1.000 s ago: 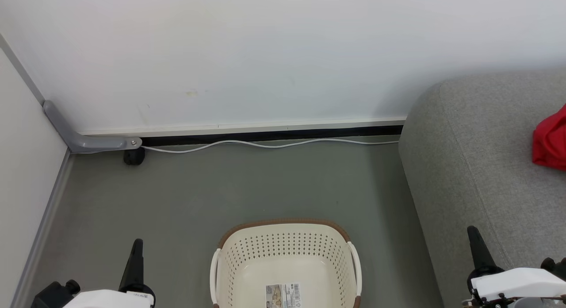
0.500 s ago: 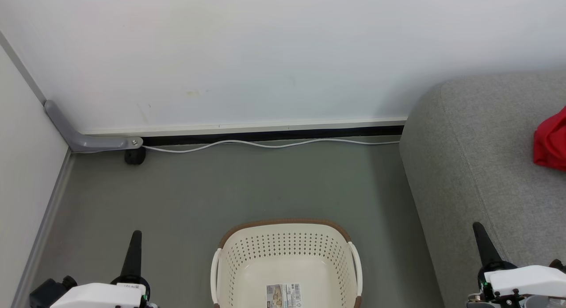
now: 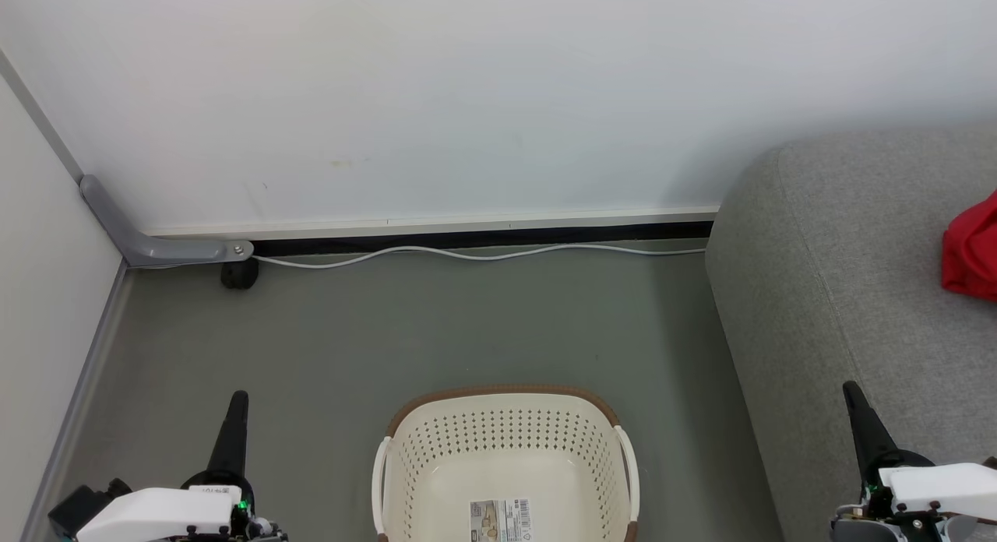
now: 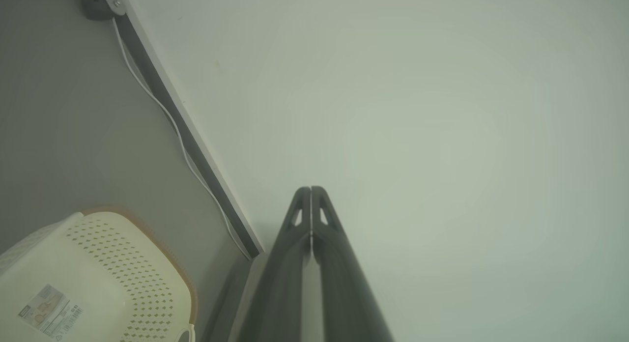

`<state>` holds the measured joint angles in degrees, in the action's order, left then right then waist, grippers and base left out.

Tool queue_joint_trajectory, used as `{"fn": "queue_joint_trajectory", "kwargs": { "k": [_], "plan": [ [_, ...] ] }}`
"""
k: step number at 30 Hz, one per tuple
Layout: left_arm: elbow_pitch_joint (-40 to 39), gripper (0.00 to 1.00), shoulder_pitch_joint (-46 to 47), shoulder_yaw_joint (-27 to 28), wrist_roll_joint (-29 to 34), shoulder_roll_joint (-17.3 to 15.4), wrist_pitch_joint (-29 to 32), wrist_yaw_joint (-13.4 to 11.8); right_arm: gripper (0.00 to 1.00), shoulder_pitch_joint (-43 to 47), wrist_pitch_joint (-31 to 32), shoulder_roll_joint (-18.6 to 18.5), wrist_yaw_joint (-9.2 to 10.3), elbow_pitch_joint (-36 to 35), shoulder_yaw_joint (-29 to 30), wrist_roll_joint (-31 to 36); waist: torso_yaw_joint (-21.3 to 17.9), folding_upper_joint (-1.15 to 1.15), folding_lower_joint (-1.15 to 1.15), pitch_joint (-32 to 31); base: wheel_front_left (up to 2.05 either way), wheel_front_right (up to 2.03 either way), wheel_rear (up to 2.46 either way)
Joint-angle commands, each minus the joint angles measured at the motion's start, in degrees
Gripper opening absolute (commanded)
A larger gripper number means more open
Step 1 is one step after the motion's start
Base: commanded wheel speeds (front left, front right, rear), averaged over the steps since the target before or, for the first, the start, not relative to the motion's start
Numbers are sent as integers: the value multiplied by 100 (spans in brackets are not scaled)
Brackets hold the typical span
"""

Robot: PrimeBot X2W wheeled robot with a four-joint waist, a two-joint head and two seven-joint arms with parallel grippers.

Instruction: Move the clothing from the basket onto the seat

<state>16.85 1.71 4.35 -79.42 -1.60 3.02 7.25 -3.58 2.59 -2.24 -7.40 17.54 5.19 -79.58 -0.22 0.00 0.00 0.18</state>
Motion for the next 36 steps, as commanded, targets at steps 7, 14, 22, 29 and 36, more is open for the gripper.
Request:
{"fn": "queue_joint_trajectory", "kwargs": {
  "k": [7,14,22,29,36],
  "plan": [
    [-211,0,362,183,-501,-116,140,22,0,-244,169,-80,-8,-246,-12,-496,7,0,0,0,0,0,0],
    [-250,0,411,203,-939,-123,258,23,0,-252,286,-81,-9,-306,60,-937,15,0,0,0,0,0,0],
    [-280,0,448,218,-1274,-128,348,24,0,-259,376,-80,-9,-353,116,-1272,22,0,0,0,0,0,0],
    [-280,0,448,218,-1275,-128,348,24,0,-259,378,-78,-9,-352,119,-1270,22,0,0,0,0,0,0],
    [-280,0,448,218,-1275,-128,348,24,0,-259,380,-77,-9,-352,121,-1268,22,0,0,0,0,0,0]
  ]
}}
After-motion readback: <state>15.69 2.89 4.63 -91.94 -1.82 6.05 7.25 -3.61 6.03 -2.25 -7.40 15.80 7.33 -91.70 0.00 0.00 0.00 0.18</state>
